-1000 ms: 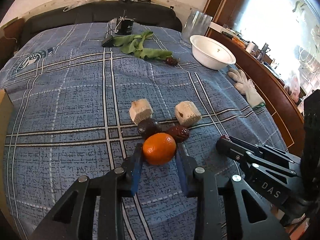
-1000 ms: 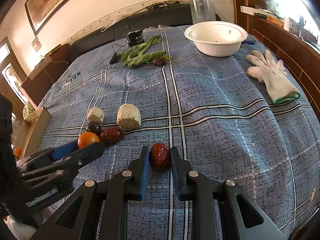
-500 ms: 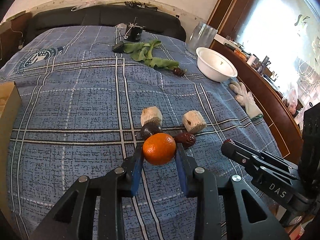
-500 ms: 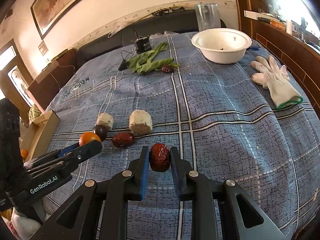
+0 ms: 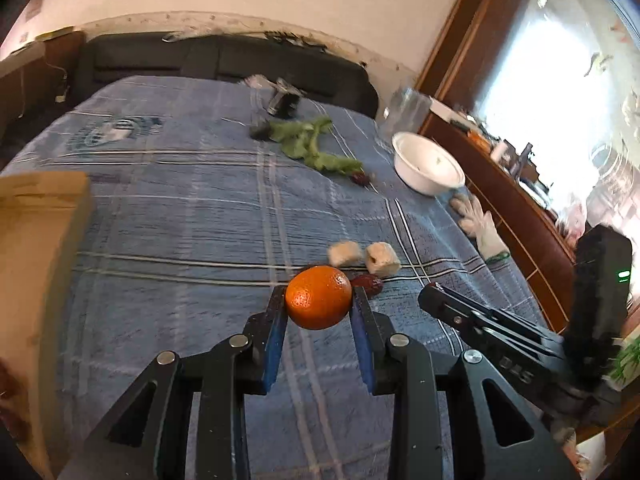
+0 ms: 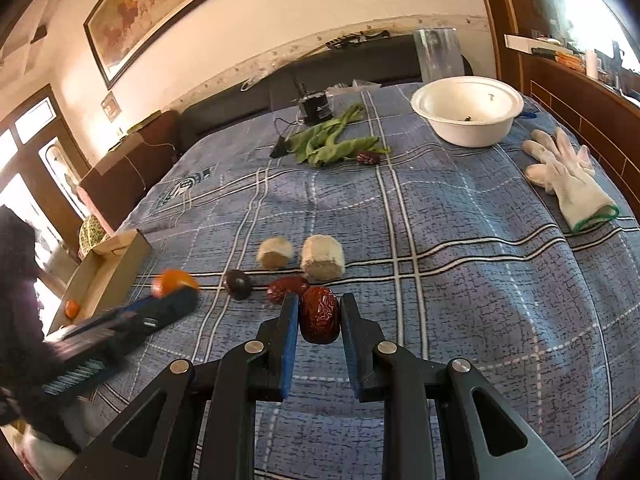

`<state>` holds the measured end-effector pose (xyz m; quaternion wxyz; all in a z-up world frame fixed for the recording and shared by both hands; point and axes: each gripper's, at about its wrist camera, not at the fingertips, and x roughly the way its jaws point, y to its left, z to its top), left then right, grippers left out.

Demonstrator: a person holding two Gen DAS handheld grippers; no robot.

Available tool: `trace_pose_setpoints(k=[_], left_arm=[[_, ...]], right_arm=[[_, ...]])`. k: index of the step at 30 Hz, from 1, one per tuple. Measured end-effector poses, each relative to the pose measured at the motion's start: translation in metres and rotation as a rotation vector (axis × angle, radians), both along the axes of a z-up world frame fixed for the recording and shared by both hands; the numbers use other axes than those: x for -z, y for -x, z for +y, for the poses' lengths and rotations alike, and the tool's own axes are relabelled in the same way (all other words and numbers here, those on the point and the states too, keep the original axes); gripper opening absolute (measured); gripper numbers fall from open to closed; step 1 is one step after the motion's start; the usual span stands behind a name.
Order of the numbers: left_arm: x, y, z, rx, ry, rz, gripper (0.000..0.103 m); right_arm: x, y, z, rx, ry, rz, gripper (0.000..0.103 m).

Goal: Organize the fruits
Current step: 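Carry the orange and date over the cardboard box and open both tools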

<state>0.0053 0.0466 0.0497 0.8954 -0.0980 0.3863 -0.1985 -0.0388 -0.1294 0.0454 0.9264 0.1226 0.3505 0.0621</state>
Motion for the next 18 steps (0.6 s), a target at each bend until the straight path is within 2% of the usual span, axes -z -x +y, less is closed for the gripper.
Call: trace_pose_setpoints(k=[5, 8, 10, 14, 18], left_arm=[[-0.02, 0.023, 0.065, -0.075, 0.007, 0.011, 0.03], [-0.032, 0.027, 0.105, -0.141, -0.036, 0.0, 0.03], [-0.037, 0.024, 0.136, -0.208, -0.099, 0.001, 0.03], [-0.033, 0.01, 0.189, -0.298, -0.134, 0.066, 0.03], [-0.02, 0.0, 0.234, -0.379, -0.154, 0.123, 0.03]], right_arm=[[-0.004, 0.001, 0.021, -0.028, 0.053, -0.003, 0.022], [-0.017, 0.005, 0.043, -0.076, 0.05, -0.017, 0.023], [-0.028, 0.007, 0.065, -0.127, 0.031, -0.027, 0.023], [-0.047, 0.003, 0.119, -0.252, 0.021, -0.038, 0.023], [-0.048, -0.01, 0.183, -0.381, 0.004, 0.004, 0.024]])
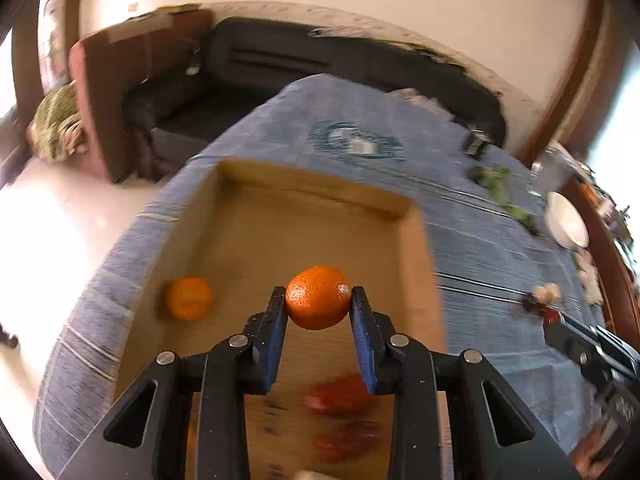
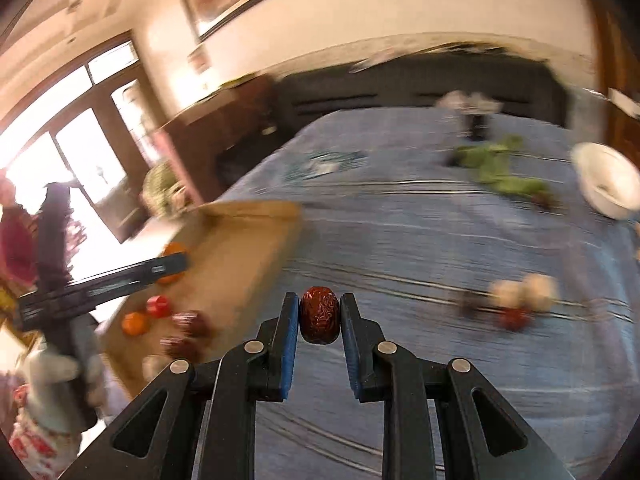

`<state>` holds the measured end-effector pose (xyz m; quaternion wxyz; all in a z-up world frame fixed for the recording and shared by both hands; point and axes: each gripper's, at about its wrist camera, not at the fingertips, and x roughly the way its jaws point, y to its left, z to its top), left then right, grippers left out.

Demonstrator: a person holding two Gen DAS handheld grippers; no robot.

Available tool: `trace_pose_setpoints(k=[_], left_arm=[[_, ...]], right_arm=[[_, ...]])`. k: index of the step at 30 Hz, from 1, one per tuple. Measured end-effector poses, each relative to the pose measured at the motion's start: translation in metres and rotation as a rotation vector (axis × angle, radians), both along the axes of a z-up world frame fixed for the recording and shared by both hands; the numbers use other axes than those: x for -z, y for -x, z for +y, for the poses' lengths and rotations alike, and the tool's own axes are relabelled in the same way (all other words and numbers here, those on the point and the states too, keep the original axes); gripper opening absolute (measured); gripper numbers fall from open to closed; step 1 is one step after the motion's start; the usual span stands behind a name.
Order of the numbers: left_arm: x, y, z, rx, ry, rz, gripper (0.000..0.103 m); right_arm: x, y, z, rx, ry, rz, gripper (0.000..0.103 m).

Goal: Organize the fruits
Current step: 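Carry the orange and date over the cardboard box and open both tools, then withdraw both open tools from the box back toward the remaining items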

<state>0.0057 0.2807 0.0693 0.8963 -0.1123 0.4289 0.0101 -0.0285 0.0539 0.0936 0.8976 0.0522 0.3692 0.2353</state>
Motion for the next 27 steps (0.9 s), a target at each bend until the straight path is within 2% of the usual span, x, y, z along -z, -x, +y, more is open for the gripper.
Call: trace_pose_setpoints(k=[8, 12, 16, 18, 20, 25, 27], left_arm=[[0.02, -0.023, 0.026, -0.017, 0.007, 0.077, 0.03], [0.033, -0.034, 0.028, -0.016, 0.0, 0.122, 0.03], [0.038, -0.035, 0.031, -0.02, 0.024, 0.133, 0.031], [0.035, -0.033, 0.034, -0.025, 0.039, 0.122, 0.032], [0.03, -0.028, 0.038, -0.037, 0.055, 0.103, 0.04], [0.001, -0.003, 0.047, -0.097, 0.064, 0.013, 0.051], [-0.018, 0.014, 0.047, -0.128, 0.06, -0.04, 0.058]], right_arm=[[0.035, -0.036, 0.108, -0.132, 0.094, 0.075, 0.024], [0.053, -0.047, 0.134, -0.157, 0.149, 0.096, 0.024], [0.063, -0.048, 0.147, -0.179, 0.195, 0.09, 0.024], [0.063, -0.047, 0.155, -0.193, 0.21, 0.078, 0.024], [0.062, -0.046, 0.156, -0.194, 0.215, 0.068, 0.024], [0.048, -0.033, 0.153, -0.194, 0.195, 0.021, 0.044], [0.037, -0.023, 0.147, -0.187, 0.184, -0.013, 0.046]])
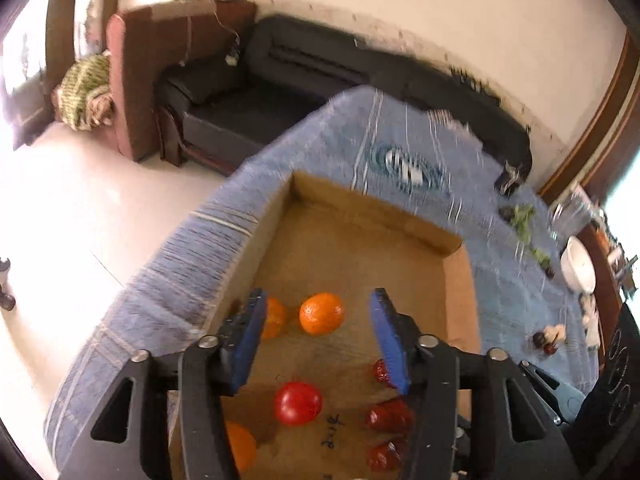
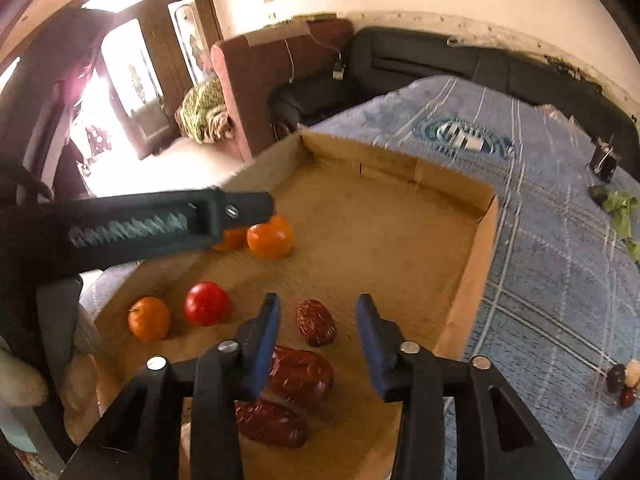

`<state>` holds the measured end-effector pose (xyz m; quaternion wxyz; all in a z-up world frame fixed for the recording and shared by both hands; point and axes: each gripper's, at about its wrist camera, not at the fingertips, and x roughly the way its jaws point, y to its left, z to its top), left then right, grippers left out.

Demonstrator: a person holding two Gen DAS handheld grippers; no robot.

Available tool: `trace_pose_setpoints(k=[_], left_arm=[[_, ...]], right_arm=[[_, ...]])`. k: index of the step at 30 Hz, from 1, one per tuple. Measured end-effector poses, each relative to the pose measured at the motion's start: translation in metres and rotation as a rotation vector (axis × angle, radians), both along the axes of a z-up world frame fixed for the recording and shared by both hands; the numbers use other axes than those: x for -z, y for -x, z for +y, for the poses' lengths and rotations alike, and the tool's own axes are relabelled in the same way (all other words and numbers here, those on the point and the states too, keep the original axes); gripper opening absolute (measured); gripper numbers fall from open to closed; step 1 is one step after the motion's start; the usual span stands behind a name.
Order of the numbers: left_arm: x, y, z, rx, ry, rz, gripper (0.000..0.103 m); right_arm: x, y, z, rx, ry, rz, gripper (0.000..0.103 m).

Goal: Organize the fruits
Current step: 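Withdraw both open tools from the box back toward the remaining items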

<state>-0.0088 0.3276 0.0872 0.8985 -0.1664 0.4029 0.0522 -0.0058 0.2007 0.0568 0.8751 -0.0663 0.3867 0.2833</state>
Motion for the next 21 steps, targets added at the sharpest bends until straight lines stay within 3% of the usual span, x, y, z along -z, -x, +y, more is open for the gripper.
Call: trace_pose_setpoints(k=[6, 9, 14, 21], left_arm=[[-0.045, 0.049, -0.023, 0.006, 0.021, -0.14, 0.073], [-0.059, 0.068, -0.045, 0.058, 0.065, -0.203, 0.079], [-0.069, 0.085, -0.085, 0.163, 0.132, -0.257, 0.081], [-0.07, 0.092, -0.16, 0.307, 0.123, -0.274, 0.081]], right_arm=[[-0.027, 0.036, -0.039, 0.047, -0.079, -0.059, 0.07], [-0.03, 0.049, -0.065, 0.099, -0.107, -0.059, 0.07], [-0.036, 0.068, -0.115, 0.223, -0.102, -0.094, 0.075], [-0.039, 0.101, -0.206, 0.425, -0.089, -0.14, 0.082]])
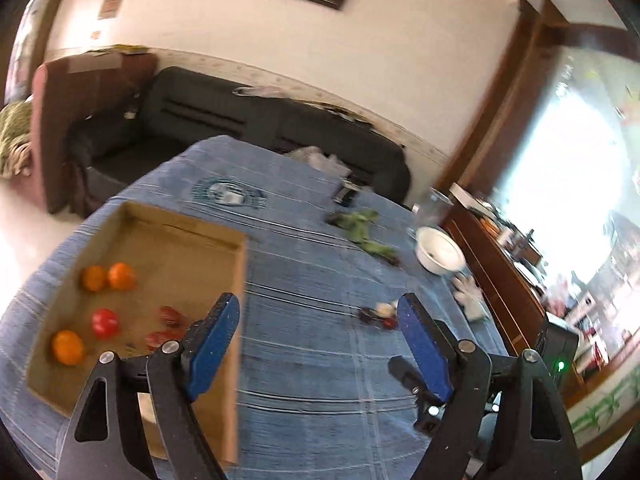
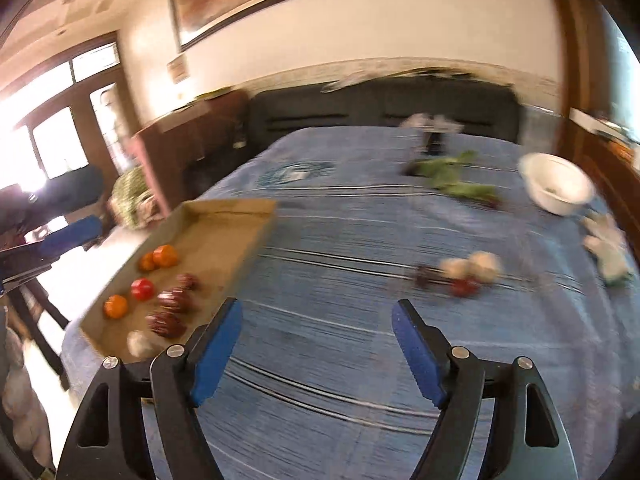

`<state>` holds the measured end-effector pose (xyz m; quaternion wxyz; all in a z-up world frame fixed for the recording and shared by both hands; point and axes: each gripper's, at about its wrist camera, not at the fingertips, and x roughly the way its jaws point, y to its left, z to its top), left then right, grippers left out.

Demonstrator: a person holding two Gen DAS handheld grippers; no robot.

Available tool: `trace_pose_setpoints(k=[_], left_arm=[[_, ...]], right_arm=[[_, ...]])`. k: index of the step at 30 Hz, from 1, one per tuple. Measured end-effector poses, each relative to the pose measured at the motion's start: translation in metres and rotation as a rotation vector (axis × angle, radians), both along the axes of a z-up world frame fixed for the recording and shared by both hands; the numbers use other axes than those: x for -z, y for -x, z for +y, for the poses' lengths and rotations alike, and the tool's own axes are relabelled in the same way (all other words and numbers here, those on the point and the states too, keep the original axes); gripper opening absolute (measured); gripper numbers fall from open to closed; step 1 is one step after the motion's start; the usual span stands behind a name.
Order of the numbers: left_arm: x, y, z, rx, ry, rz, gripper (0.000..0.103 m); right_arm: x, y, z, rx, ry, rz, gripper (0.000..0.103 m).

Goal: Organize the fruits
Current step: 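Withdraw both open tools from the box back toward the remaining items, then grasp the dark plum with the left tool while the right tool grasps a beige cube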

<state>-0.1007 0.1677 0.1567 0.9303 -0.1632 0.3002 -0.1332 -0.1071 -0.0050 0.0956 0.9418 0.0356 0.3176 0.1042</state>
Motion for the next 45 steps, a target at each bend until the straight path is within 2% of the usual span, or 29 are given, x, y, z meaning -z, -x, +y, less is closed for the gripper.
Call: trace_pose_setpoints(k=[3, 9, 11, 13, 17, 21, 24, 26, 28, 31, 34, 37, 41, 45], left_arm=[[0.002, 0.003, -0.022, 0.039, -0.009, -0.008, 0.081], [0.013, 0.001, -0.056, 0.094, -0.075, 0.016, 0.081], [0.016, -0.001, -0.062, 0.098, -0.104, 0.025, 0.081], [0.02, -0.004, -0.064, 0.096, -0.129, 0.032, 0.081], [0.035, -0.015, -0.067, 0.095, -0.163, 0.071, 0.081], [0.056, -0.036, -0.073, 0.103, -0.158, 0.131, 0.081], [0.071, -0.05, -0.081, 0.112, -0.162, 0.17, 0.081], [0.08, -0.059, -0.088, 0.122, -0.172, 0.181, 0.081], [0.088, -0.068, -0.098, 0.136, -0.185, 0.177, 0.081], [0.096, -0.085, -0.118, 0.172, -0.221, 0.153, 0.078], [0.103, -0.109, -0.139, 0.208, -0.27, 0.146, 0.06], [0.116, -0.137, -0.155, 0.235, -0.309, 0.167, 0.051], [0.135, -0.164, -0.162, 0.272, -0.306, 0.214, 0.049], [0.148, -0.168, -0.167, 0.316, -0.303, 0.222, 0.049]], right_arm=[[-0.003, 0.013, -0.032, 0.072, 0.006, -0.012, 0.084], [-0.006, 0.035, -0.084, 0.214, 0.054, -0.086, 0.103], [-0.003, 0.033, -0.099, 0.236, 0.05, -0.071, 0.103], [0.001, 0.029, -0.119, 0.265, 0.02, -0.044, 0.103], [0.012, 0.02, -0.166, 0.303, -0.115, 0.022, 0.103], [0.022, 0.003, -0.19, 0.339, -0.165, 0.075, 0.102], [0.028, -0.016, -0.191, 0.325, -0.17, 0.109, 0.095], [0.031, -0.031, -0.186, 0.307, -0.17, 0.129, 0.08], [0.034, -0.051, -0.177, 0.273, -0.171, 0.152, 0.072], [0.039, -0.081, -0.165, 0.25, -0.173, 0.161, 0.07], [0.045, -0.11, -0.155, 0.227, -0.199, 0.174, 0.069], [0.052, -0.129, -0.146, 0.209, -0.189, 0.189, 0.067], [0.064, -0.141, -0.138, 0.178, -0.175, 0.211, 0.062], [0.07, -0.143, -0.136, 0.164, -0.168, 0.216, 0.059]])
